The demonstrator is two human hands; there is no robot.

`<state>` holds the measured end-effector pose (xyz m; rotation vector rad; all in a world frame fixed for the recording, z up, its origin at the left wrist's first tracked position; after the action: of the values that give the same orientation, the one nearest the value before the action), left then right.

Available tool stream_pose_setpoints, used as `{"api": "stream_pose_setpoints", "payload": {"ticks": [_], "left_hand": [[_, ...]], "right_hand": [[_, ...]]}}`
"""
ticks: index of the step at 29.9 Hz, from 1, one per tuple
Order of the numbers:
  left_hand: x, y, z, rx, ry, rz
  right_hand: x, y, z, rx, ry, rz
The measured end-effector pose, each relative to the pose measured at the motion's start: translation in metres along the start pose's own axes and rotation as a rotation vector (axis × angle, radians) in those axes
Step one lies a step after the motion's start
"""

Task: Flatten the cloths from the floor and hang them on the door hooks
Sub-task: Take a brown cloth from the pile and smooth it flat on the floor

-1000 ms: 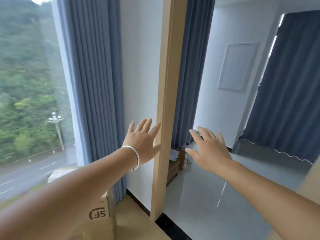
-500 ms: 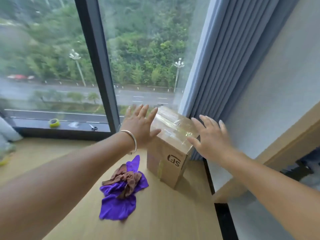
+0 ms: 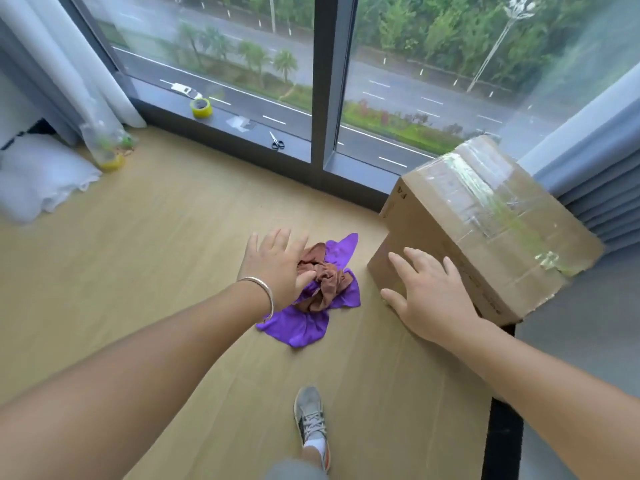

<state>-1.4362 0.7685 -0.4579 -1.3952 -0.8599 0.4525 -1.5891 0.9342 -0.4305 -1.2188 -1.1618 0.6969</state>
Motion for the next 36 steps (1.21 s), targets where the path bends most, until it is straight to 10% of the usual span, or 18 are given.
{"api": "stream_pose_setpoints", "payload": {"ticks": [12, 24, 36], "left_hand": [[-0.07, 0.308, -0.005, -0.016, -0.159, -0.386], [-0.192, 0.614, 0.017, 0.009, -0.216, -0.418], [-0.234, 0.682, 0.022, 0.292, -0.295, -0.374]], "right_hand": [[-0.161, 0.254, 0.01, -0.045, -0.12, -0.228], [-0.293, 0.543, 0.05, -0.095, -0.02, -0.163], [-0.36, 0.601, 0.056, -0.287, 0.151, -0.018]]}}
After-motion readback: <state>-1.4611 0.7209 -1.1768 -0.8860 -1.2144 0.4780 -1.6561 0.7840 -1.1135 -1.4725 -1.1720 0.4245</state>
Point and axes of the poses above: each hand's wrist, its own x-axis away from the middle knuckle, its own y-axis out of the palm, z = x × y, the point moved 10 cm from there along -x, towards the middle knuckle, and after that the axes turned 9 degrees about -y, right-handed, at the moved point
